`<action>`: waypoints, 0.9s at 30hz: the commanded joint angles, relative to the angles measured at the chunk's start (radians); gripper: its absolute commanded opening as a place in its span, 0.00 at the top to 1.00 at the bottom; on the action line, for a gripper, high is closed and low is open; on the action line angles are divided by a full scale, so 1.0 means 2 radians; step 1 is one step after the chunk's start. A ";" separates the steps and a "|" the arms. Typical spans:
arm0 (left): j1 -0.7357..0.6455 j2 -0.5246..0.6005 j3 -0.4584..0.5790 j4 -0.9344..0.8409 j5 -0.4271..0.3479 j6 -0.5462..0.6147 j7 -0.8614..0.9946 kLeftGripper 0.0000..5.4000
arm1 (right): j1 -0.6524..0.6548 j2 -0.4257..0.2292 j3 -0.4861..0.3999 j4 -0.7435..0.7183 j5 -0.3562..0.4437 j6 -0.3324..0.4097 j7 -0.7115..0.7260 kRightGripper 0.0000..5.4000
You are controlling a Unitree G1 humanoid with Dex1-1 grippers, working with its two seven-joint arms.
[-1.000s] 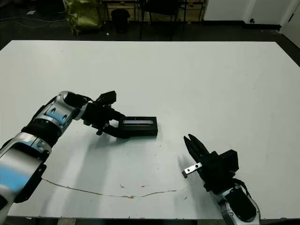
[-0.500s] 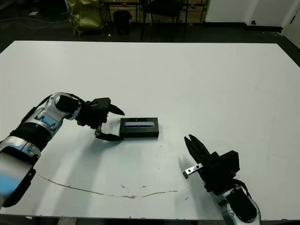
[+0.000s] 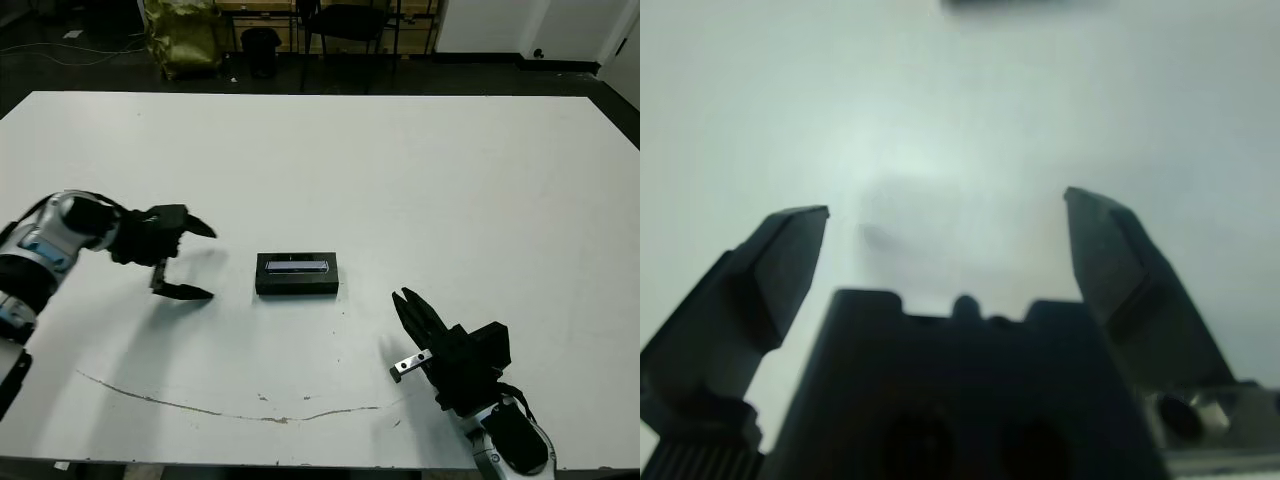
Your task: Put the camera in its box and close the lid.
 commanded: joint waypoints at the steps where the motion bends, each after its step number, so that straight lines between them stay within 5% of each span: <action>1: 0.062 0.027 -0.012 0.039 0.043 0.026 -0.020 0.00 | 0.002 -0.005 -0.004 0.010 0.001 0.001 0.004 1.00; 4: 0.075 0.043 0.035 -0.007 0.013 0.053 0.030 0.00 | 0.000 -0.005 -0.004 0.010 0.000 0.005 0.002 1.00; 6: 0.116 0.037 0.108 -0.086 -0.051 0.102 0.082 0.05 | 0.000 -0.004 -0.003 0.010 0.002 0.005 0.004 1.00; 9: 0.198 0.001 0.196 -0.243 -0.126 0.177 0.182 0.17 | 0.000 -0.003 -0.002 0.010 -0.001 0.003 0.002 1.00; 12: 0.259 -0.044 0.233 -0.388 -0.161 0.237 0.271 0.30 | -0.001 -0.003 -0.001 0.011 -0.003 0.001 0.002 1.00; 19: 0.348 -0.179 0.235 -0.645 -0.182 0.357 0.474 0.62 | 0.003 -0.005 0.000 -0.004 -0.010 0.018 -0.012 1.00; 27: 0.377 -0.252 0.170 -0.769 -0.157 0.449 0.580 0.99 | 0.003 -0.005 0.003 -0.029 -0.012 0.053 -0.029 1.00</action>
